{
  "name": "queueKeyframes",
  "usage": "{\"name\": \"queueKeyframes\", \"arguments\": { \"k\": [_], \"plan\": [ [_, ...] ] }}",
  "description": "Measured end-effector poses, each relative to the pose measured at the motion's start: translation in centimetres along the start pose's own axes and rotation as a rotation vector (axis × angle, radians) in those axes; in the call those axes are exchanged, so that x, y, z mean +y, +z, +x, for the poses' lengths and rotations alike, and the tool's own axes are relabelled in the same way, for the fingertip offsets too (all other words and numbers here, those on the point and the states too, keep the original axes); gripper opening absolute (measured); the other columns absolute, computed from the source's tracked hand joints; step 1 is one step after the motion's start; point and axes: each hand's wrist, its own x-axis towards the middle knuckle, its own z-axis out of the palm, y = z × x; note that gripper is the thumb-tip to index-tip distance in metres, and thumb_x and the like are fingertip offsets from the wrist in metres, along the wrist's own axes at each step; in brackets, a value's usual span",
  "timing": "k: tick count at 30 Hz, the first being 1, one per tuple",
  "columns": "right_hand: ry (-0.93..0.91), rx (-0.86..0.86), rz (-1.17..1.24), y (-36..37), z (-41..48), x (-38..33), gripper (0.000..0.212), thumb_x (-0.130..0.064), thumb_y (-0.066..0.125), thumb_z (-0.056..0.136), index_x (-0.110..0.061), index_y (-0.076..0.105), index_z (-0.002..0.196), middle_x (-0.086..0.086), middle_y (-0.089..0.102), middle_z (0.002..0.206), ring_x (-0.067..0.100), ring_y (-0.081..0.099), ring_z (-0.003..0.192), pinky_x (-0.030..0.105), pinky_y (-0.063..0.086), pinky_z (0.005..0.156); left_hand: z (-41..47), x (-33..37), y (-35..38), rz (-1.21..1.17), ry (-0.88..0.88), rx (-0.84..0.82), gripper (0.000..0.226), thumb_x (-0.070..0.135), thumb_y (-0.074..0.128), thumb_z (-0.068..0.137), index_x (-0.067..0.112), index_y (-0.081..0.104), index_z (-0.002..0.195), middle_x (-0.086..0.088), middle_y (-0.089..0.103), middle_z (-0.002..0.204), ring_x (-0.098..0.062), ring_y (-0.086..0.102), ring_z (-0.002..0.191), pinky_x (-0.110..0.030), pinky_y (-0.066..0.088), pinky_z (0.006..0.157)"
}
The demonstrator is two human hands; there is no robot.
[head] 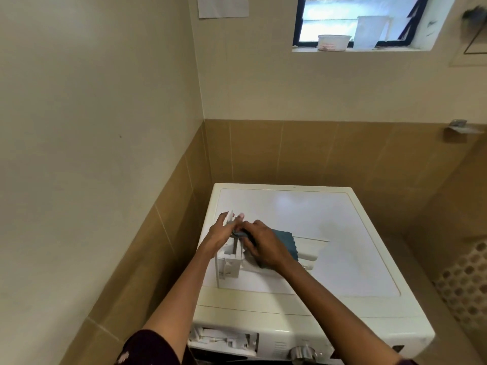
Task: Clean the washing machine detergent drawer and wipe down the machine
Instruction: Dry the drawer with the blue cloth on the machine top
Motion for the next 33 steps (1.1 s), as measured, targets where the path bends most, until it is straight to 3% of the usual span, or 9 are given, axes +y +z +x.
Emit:
{"name": "queueKeyframes", "arguments": {
  "k": [4,8,12,15,20,24,26,30,33],
  "plan": [
    [-0.178,0.013,-0.275,0.4,-0.4,0.5,0.040,-0.009,0.067,0.081,-0.012,0.059,0.120,0.009,0.066,0.109,0.025,0.059,0.085,0.027,0.047,0.064,0.1,-0.1,0.0,0.048,0.026,0.021,0.063,0.042,0.047,0.093,0.023,0.021,0.147,-0.011,0.034,0.149,-0.031,0.039,0.133,-0.040,0.033,0.107],
    [-0.156,0.048,-0.283,-0.2,-2.0,2.5,0.059,-0.005,0.083,0.057,-0.021,0.058,0.108,-0.004,0.067,0.102,0.017,0.057,0.076,0.021,0.047,0.058,0.0,-0.2,-0.2,0.030,0.048,0.029,0.055,0.022,0.049,0.096,0.022,0.026,0.145,-0.012,0.035,0.148,-0.030,0.041,0.130,-0.035,0.036,0.103],
    [-0.086,0.149,-0.219,-1.4,-4.4,5.0,0.042,-0.004,0.066,0.071,-0.020,0.052,0.107,0.000,0.066,0.100,0.014,0.044,0.083,0.019,0.038,0.067,-0.1,-0.2,-0.3,0.082,0.071,0.062,0.052,0.021,0.049,0.096,0.022,0.029,0.144,-0.010,0.036,0.147,-0.031,0.041,0.130,-0.035,0.038,0.102],
    [-0.033,0.269,-0.165,-2.6,-6.4,6.7,0.024,-0.013,0.046,0.082,-0.019,0.053,0.103,0.002,0.067,0.093,0.013,0.042,0.084,0.018,0.035,0.073,0.2,-0.5,-0.5,0.093,0.084,0.036,0.044,0.020,0.048,0.096,0.023,0.036,0.138,-0.012,0.046,0.139,-0.026,0.052,0.111,-0.031,0.043,0.088],
    [0.123,0.300,-0.106,-4.1,-7.8,8.8,0.023,-0.002,0.053,0.079,-0.011,0.067,0.095,0.002,0.067,0.091,0.008,0.042,0.084,0.019,0.040,0.071,0.3,-0.6,-0.6,0.120,0.114,0.028,0.043,0.019,0.048,0.096,0.024,0.037,0.137,-0.011,0.048,0.134,-0.017,0.051,0.097,-0.027,0.043,0.078],
    [0.234,0.356,-0.081,-5.5,-9.5,10.4,0.030,0.014,0.055,0.075,-0.007,0.068,0.091,0.005,0.066,0.088,0.005,0.041,0.083,0.005,0.037,0.073,0.2,-0.7,-0.5,0.146,0.137,0.037,0.041,0.018,0.048,0.096,0.024,0.037,0.135,-0.011,0.049,0.131,-0.015,0.053,0.086,-0.024,0.046,0.069],
    [0.274,0.341,-0.086,-6.0,-9.5,10.6,0.031,0.017,0.057,0.075,-0.008,0.068,0.089,0.005,0.067,0.088,0.009,0.045,0.083,0.007,0.037,0.069,0.2,-0.7,-0.4,0.153,0.146,0.048,0.041,0.019,0.048,0.096,0.024,0.037,0.134,-0.012,0.049,0.131,-0.010,0.051,0.079,-0.021,0.044,0.064],
    [0.377,0.438,-0.023,-6.5,-8.6,9.8,0.029,0.017,0.054,0.079,-0.006,0.070,0.083,0.009,0.068,0.087,0.023,0.053,0.082,0.012,0.036,0.068,-0.4,-0.5,-0.1,0.174,0.169,0.101,0.041,0.019,0.049,0.095,0.023,0.037,0.134,-0.011,0.046,0.136,-0.019,0.051,0.099,-0.027,0.042,0.079],
    [0.347,0.615,0.050,-6.9,-6.8,7.4,0.027,0.016,0.053,0.080,-0.005,0.069,0.083,0.011,0.068,0.090,0.024,0.055,0.085,0.016,0.038,0.071,-1.2,-0.6,0.4,0.206,0.225,0.125,0.040,0.020,0.051,0.094,0.022,0.039,0.132,-0.011,0.050,0.132,-0.019,0.053,0.095,-0.028,0.046,0.080]
  ]
}}
